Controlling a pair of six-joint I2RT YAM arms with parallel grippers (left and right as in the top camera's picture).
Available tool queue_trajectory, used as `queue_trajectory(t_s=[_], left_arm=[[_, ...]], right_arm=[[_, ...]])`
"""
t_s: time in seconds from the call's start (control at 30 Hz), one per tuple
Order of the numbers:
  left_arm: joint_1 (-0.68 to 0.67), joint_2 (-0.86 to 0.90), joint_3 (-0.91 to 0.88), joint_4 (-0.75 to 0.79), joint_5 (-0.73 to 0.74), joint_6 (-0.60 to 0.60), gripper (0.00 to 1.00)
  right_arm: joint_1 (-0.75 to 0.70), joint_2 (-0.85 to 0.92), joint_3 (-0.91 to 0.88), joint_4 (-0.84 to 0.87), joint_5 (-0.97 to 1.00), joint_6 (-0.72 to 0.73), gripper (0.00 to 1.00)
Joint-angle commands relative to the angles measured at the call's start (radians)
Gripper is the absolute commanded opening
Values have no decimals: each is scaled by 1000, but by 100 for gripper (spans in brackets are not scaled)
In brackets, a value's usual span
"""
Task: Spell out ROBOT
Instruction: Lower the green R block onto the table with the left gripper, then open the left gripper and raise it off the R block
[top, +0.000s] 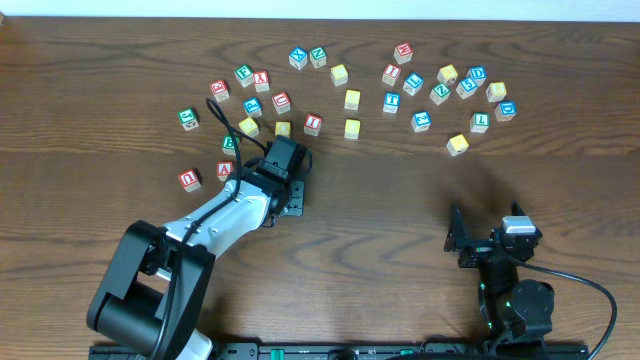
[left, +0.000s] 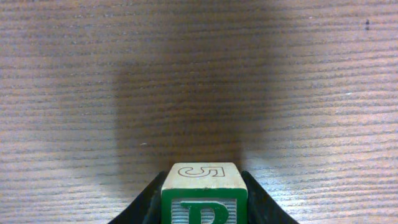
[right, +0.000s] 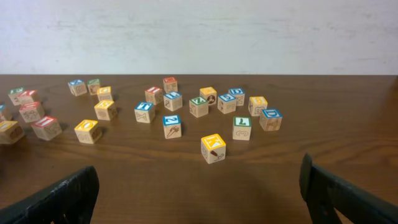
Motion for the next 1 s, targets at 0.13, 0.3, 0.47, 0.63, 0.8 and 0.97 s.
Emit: queue_trajectory(t_s=[0.13, 0.3, 0.47, 0.63, 0.8, 0.97], left_arm=[[-1, 20, -8, -1, -3, 23, 46], [-1, 20, -8, 2, -6, 24, 52], [-1, 20, -2, 13, -6, 43, 58], [-1, 19, 34, 8, -7, 69, 59], [-1, -2, 82, -4, -7, 85, 59], [-1, -72, 127, -7, -7, 95, 60]], right_arm=[[6, -1, -1, -2, 11, 14, 99], [6, -1, -1, -2, 11, 14, 99], [6, -1, -1, -2, 11, 14, 99], [6, -1, -1, -2, 11, 14, 99], [6, -1, -1, -2, 11, 14, 99], [6, -1, -1, -2, 11, 14, 99]])
